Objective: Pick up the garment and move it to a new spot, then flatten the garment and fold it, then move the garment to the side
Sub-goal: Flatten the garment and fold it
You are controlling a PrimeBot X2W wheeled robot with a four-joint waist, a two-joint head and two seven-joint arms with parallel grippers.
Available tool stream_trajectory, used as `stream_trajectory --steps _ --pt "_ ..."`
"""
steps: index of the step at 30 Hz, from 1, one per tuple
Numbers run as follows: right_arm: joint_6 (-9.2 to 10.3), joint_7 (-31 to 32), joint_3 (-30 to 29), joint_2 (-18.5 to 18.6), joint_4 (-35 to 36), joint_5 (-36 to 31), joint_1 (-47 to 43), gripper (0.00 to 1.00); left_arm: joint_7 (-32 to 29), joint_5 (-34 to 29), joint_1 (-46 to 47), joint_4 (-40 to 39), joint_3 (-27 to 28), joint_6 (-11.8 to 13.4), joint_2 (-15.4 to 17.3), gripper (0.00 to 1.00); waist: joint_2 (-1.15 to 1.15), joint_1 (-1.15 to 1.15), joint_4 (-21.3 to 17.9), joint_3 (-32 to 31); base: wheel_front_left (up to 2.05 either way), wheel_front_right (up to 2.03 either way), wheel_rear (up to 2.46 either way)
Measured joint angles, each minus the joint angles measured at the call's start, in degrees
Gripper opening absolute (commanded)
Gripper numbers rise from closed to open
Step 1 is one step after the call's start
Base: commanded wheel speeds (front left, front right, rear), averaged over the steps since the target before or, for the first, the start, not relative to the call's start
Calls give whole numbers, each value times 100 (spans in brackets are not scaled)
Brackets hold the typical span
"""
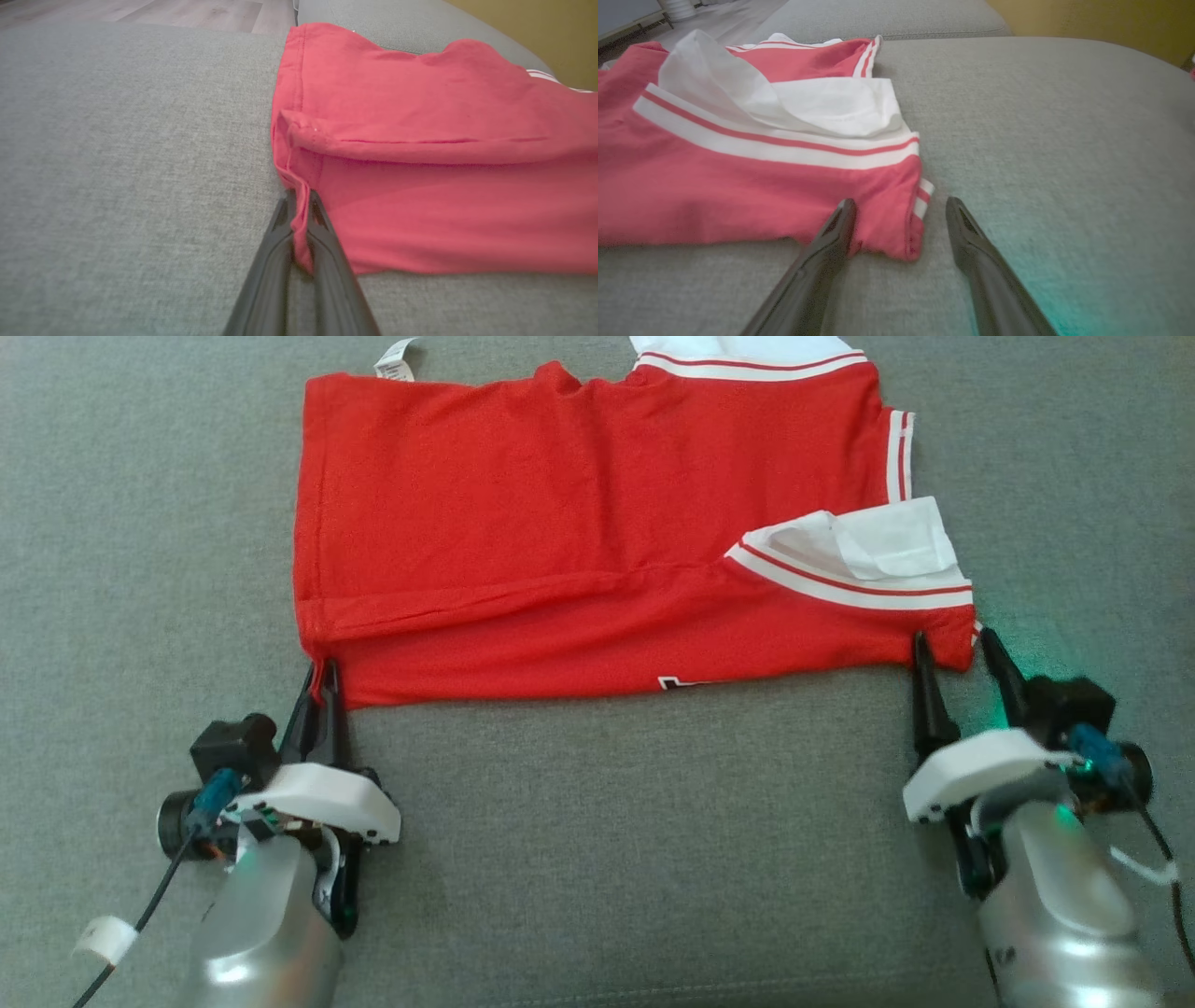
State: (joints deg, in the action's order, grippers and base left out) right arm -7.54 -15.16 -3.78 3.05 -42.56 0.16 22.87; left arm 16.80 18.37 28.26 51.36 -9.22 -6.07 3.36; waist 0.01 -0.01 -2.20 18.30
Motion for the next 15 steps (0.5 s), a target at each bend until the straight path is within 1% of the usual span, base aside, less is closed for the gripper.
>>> stream_trajectory --steps 1,4,9,12,15 --pt "0 -11 41 12 -125 69 98 0 -1 26 0 -12 -14 0 1 0 0 0 8 1 0 0 0" --pt "0 -31 261 40 -315 297 299 0 -16 34 -31 -146 -29 -1 1 0 0 1 35 0 0 0 0" --pt "0 13 353 34 -152 533 250 0 -144 -8 -225 -608 -4 0 -10 0 -1 3 48 -66 0 0 0" --pt "0 35 380 32 9 820 207 0 -194 -89 -397 -1036 40 -1 -90 0 -1 3 59 -172 0 0 0" --pt "0 37 511 32 52 1180 271 0 -207 -320 -447 -1722 196 -7 -170 0 -1 3 74 -339 0 0 0"
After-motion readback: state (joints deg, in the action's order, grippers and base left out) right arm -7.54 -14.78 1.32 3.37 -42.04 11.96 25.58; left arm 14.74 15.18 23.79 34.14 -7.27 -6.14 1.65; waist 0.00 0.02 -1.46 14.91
